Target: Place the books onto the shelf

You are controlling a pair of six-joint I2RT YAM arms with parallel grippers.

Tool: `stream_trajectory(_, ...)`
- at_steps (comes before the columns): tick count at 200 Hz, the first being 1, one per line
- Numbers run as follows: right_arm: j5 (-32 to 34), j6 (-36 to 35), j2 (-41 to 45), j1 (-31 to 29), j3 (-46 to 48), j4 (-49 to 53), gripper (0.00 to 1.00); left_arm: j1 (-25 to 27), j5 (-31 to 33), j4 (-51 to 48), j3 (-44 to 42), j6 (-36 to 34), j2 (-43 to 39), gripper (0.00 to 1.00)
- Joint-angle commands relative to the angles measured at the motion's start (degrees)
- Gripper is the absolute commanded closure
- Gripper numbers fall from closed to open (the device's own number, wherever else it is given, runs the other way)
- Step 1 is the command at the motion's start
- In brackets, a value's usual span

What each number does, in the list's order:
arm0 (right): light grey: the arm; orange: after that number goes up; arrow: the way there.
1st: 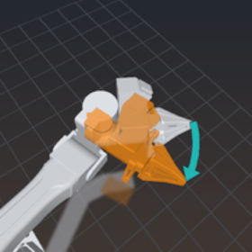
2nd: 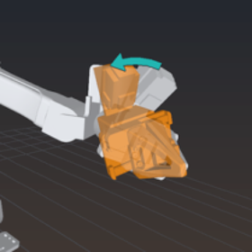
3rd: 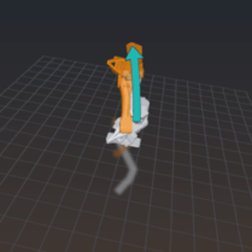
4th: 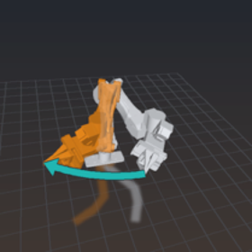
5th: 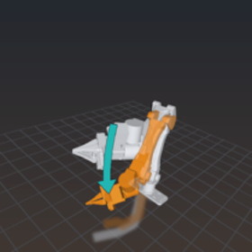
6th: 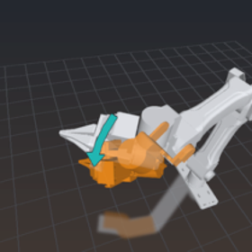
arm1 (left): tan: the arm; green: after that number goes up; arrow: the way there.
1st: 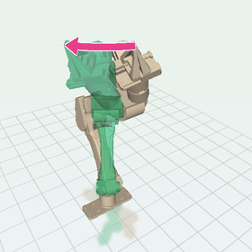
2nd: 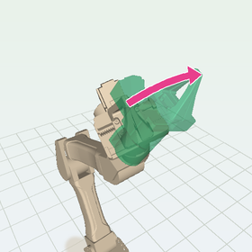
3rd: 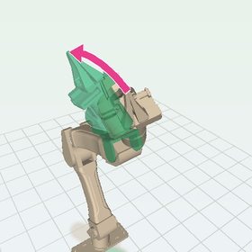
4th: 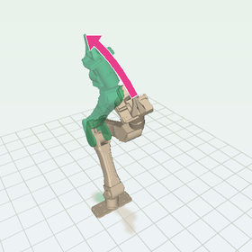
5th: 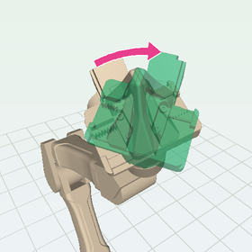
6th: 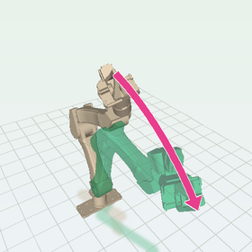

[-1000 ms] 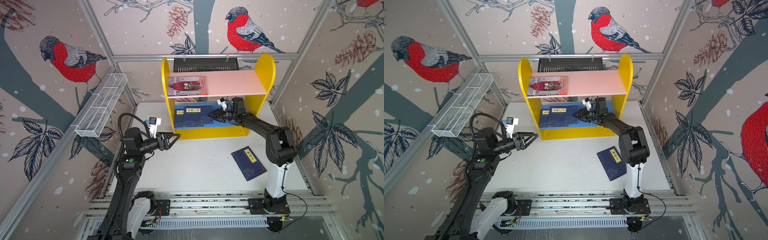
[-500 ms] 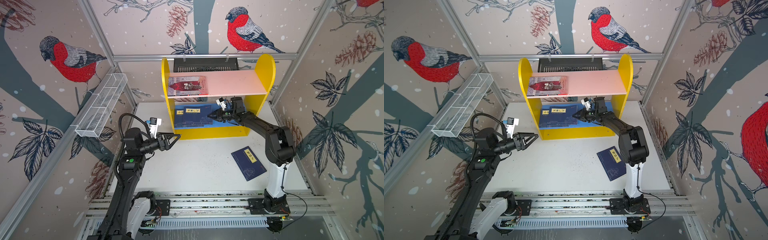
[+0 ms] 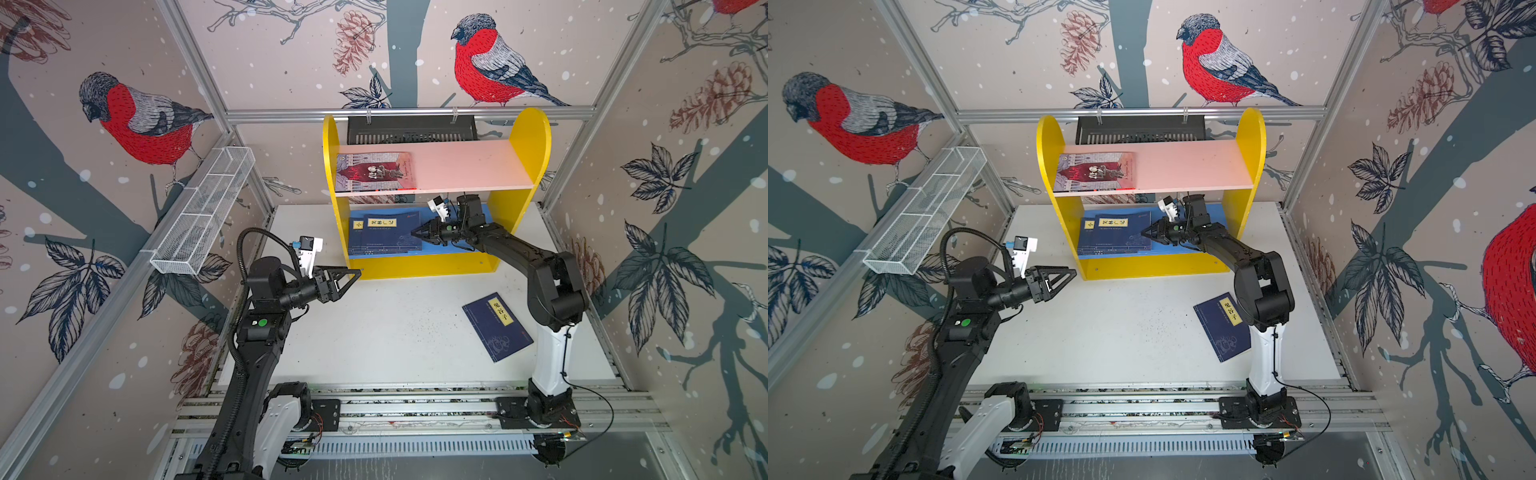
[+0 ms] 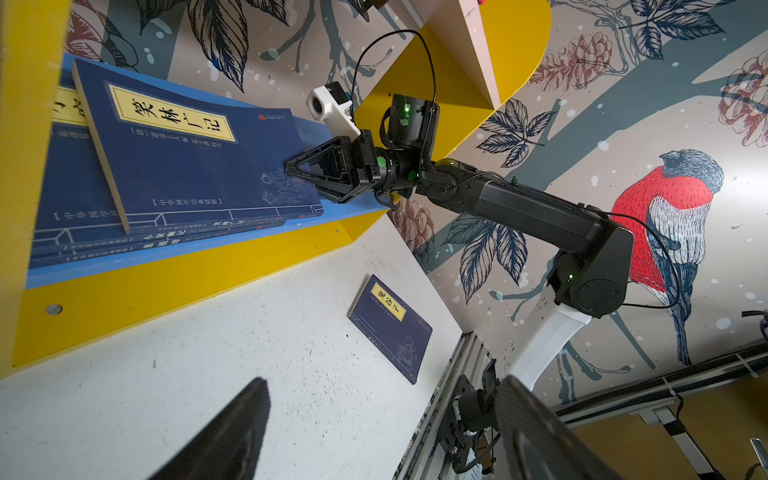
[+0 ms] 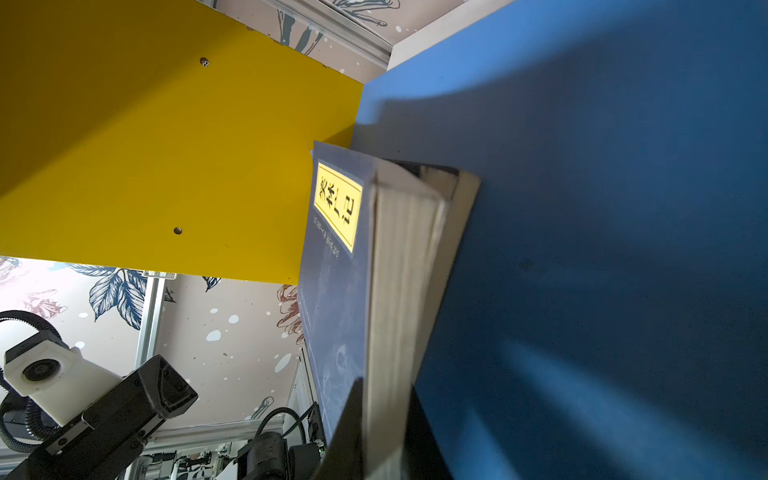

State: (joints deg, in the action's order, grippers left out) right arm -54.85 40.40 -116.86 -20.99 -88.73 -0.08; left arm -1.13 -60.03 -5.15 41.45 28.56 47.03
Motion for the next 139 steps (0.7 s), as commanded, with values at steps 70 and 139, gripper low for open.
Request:
stream_trajectory(70, 6.30, -2.46, 2.78, 0.51, 0.09, 2.63, 0.57, 0.12, -1.21, 2.16, -0.67, -0.17, -0.61, 0.14)
stream_trajectory(139, 10.43, -1.69, 8.47, 0.75, 5.93, -0.81, 0.54, 0.21, -1.23, 2.09, -0.96, -0.08, -0.62, 0.14)
